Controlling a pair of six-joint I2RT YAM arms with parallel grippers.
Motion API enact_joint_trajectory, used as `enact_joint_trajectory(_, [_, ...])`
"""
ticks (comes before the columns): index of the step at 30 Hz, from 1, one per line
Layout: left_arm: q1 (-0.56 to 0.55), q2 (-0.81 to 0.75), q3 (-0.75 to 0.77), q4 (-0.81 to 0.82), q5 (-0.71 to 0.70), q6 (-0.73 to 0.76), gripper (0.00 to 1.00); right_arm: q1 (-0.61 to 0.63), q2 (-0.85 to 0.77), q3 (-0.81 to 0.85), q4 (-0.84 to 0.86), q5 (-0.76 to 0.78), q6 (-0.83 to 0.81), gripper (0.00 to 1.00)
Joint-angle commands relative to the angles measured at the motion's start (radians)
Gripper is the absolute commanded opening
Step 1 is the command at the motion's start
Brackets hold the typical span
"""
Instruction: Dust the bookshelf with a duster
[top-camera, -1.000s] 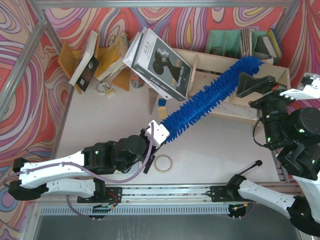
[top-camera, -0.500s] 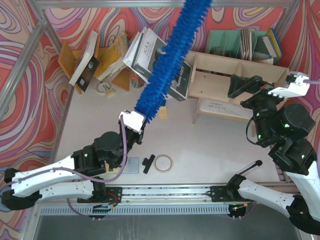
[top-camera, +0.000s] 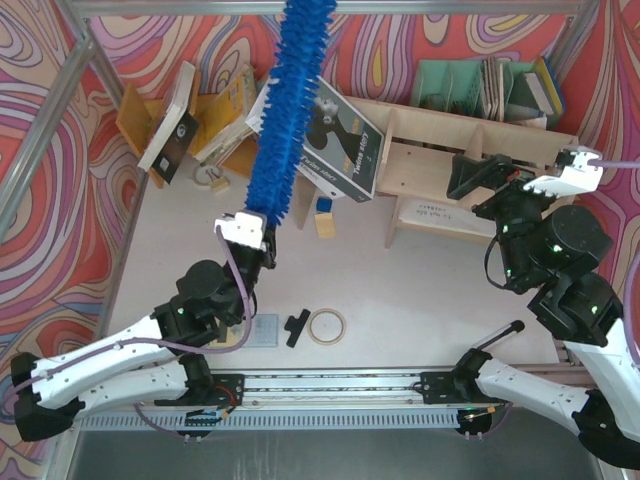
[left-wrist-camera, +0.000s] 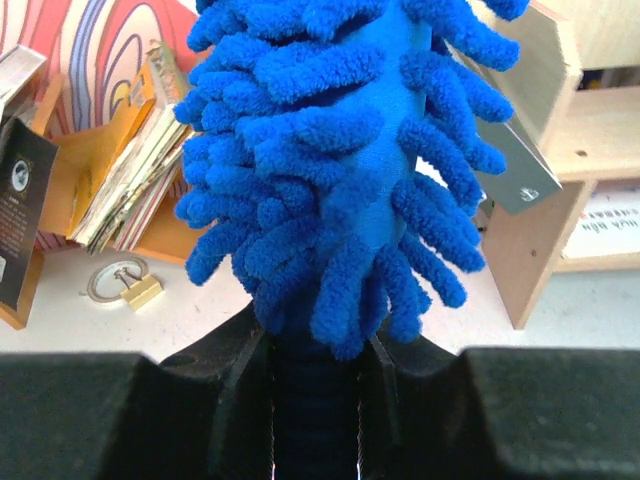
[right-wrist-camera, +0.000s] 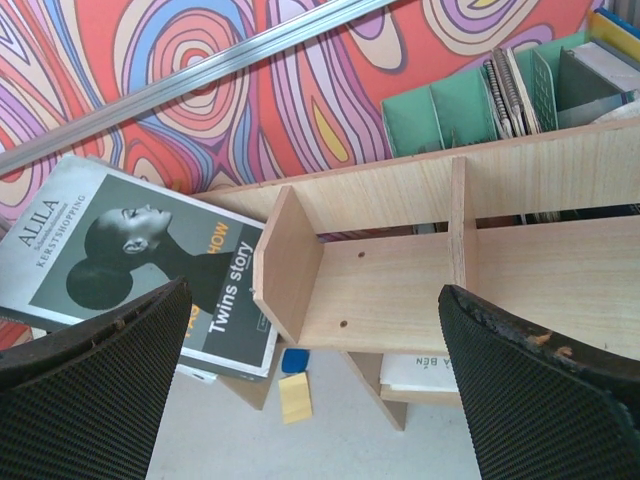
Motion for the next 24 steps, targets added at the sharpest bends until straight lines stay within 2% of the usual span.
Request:
enact_joint_trajectory(1, [0.114, 0.0, -0.011, 0.07, 0.1, -0.098, 0.0, 0.002, -0.007, -0.02, 0.011, -0.002, 0.01, 0.99])
enact_joint_trajectory(12, [0.287, 0.144, 0.02, 0.102, 0.249, -0.202, 0.0, 0.002, -0.02, -0.044, -0.001, -0.005, 0.027, 0.99])
enact_joint_trajectory(24, [0.361, 0.254, 0.103, 0.111, 0.285, -0.222, 0.0, 0.001, -0.019, -0.061, -0.013, -0.025, 0.042, 0.99])
